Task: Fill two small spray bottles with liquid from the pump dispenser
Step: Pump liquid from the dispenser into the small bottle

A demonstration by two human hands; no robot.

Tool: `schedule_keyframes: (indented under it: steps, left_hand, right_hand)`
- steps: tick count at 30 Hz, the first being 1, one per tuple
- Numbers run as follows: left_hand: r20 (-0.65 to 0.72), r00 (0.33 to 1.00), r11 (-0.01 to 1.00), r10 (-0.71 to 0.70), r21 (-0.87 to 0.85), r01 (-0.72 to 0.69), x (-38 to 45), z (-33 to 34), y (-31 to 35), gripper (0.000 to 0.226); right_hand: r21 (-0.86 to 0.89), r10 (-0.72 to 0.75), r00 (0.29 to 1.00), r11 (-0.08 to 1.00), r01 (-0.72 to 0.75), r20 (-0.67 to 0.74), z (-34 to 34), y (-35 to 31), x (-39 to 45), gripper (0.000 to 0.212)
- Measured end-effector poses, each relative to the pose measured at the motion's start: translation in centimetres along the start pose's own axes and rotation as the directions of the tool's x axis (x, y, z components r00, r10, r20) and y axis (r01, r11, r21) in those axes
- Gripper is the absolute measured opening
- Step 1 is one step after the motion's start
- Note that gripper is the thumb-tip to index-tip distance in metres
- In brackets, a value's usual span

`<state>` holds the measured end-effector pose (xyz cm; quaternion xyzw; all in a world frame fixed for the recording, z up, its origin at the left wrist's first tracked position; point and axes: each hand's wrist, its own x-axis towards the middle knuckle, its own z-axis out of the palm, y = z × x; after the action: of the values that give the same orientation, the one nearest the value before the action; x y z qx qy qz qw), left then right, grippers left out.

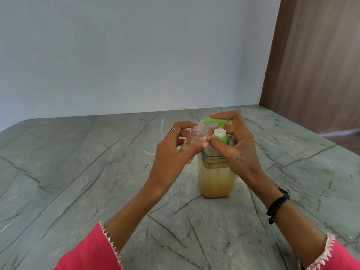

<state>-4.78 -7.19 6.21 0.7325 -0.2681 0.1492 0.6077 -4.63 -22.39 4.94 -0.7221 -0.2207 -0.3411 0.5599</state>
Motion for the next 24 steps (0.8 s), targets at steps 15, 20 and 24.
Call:
schedule_keyframes:
  steps: [15,20,24]
  left_hand:
    - [0.007,1.000,0.999,-0.028,0.032,0.028,0.12,-0.13,-0.59,0.035]
    - [0.003,1.000,0.999,-0.030,0.014,0.030,0.12,0.00,-0.51,0.034]
    - [0.000,1.000,0.999,-0.027,0.017,0.027,0.16,0.00,-0.49,0.034]
  right_hand:
    - [0.020,0.073,0.996,0.997,-0.072,-0.044,0.12,-0.35,0.31,0.029]
    - [0.055,0.026,1.000,0.998,-0.027,0.002,-0.01,-0.20,-0.01,0.036]
    - [0.047,0.028,0.999,0.998,-0.029,0.034,-0.17,0.02,-0.21,0.042]
